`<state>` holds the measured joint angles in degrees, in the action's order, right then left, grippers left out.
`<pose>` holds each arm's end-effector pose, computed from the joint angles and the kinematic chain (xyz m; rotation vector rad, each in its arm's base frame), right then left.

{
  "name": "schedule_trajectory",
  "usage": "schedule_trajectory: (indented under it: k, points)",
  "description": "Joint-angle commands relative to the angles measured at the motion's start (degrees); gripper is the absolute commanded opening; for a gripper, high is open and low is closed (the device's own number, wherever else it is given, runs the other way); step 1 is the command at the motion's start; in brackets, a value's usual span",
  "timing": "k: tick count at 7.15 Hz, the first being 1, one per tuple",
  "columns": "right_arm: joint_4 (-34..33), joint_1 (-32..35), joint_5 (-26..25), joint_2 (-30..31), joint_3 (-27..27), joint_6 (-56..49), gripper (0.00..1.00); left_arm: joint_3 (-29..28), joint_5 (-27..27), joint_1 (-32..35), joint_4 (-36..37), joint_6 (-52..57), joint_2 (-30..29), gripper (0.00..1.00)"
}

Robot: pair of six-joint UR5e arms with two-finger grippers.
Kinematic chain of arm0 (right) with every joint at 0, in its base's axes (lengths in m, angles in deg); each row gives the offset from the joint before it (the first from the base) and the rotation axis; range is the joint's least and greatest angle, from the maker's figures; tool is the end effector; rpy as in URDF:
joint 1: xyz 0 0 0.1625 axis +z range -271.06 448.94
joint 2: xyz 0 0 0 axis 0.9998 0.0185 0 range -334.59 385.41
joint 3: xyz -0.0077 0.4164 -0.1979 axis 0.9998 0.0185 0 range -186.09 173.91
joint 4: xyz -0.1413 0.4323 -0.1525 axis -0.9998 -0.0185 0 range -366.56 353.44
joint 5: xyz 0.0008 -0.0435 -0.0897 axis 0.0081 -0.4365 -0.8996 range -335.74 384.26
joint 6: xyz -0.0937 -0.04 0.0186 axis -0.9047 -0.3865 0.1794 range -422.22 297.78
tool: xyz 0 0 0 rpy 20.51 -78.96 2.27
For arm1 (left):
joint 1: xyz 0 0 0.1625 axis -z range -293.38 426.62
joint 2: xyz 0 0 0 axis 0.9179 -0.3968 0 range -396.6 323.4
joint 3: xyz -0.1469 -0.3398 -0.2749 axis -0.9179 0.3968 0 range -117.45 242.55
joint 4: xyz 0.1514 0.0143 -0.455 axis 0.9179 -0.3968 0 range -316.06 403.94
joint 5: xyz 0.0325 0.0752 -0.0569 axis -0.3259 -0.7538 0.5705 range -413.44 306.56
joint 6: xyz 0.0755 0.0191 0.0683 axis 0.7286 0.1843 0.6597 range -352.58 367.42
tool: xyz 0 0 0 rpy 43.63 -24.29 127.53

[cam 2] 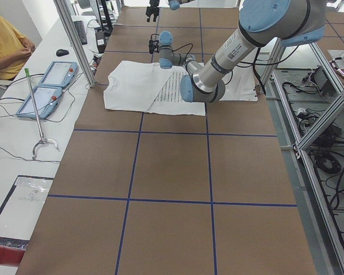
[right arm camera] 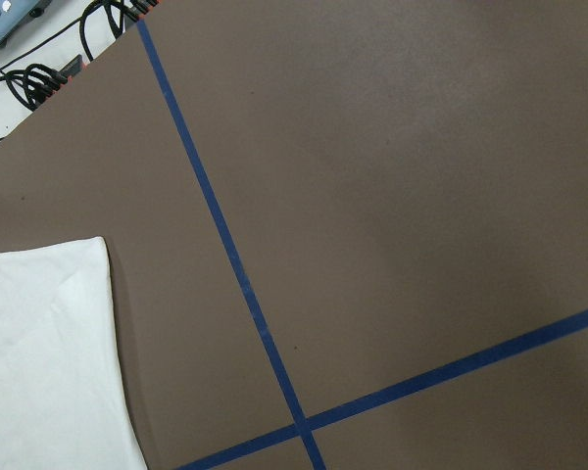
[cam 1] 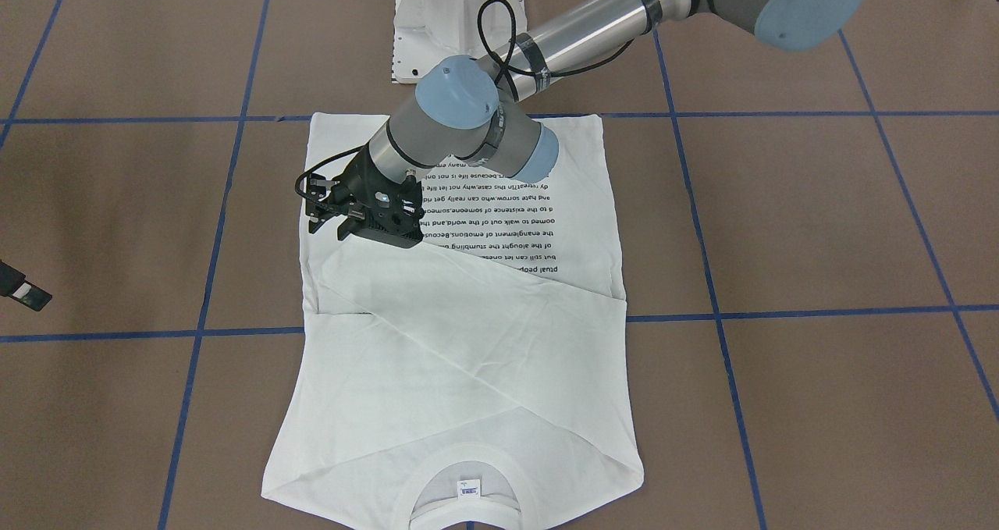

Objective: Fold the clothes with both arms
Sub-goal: 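Carry the sleeve with the left gripper across the shirt toward the collar, then release the sleeve and withdraw the left gripper while the right gripper moves to the hem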

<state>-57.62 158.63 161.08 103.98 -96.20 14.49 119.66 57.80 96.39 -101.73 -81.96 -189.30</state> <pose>-0.1753 -0.6399 0.4904 -0.0212 -1.1347 0.5189 0.7456 -0.5368 0.0529 0.0971 1.4955 -0.1335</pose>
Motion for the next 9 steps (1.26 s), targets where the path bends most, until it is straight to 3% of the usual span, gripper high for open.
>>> schedule_trajectory:
  k: [1, 2, 3, 4, 5, 6, 7, 8, 9]
  points:
    - [0.2, -7.2, -6.3, -2.4, -1.7, 6.7, 1.0, 2.7, -0.2, 0.9, 0.2, -1.3, 3.1, 0.9]
    - [-0.2, -13.7, -13.5, -1.8, -5.8, 10.7, 1.0, 10.2, 1.8, 2.5, 0.7, 0.4, 10.2, 0.86]
    - [-1.2, -18.5, -16.9, -0.4, -10.2, 15.6, 1.0, 15.6, 6.0, 6.1, 2.1, 4.3, 17.3, 0.86]
    - [-1.7, -25.1, -21.0, 2.7, -15.6, 21.3, 1.0, 20.3, 6.3, 8.9, 3.7, 9.5, 23.4, 0.85]
    - [-4.0, -33.7, -29.2, 7.3, -22.8, 24.8, 1.0, 23.4, 6.8, 11.1, 4.0, 15.2, 28.8, 0.85]
    - [-17.1, -40.8, -35.4, 7.4, -30.7, 27.2, 0.99, 25.4, 10.5, 14.8, 6.8, 17.3, 32.5, 0.83]
    - [-29.2, -49.0, -44.7, 3.8, -34.5, 32.1, 0.98, 26.3, 12.3, 17.8, 8.7, 18.8, 34.1, 0.82]
    - [-30.1, -55.6, -50.5, 3.9, -34.7, 37.1, 0.97, 29.8, 12.3, 18.0, 9.0, 24.9, 39.4, 0.82]
    - [-30.2, -59.0, -51.0, 5.7, -34.7, 40.2, 0.97, 33.6, 12.2, 18.1, 9.0, 25.5, 43.8, 0.82]
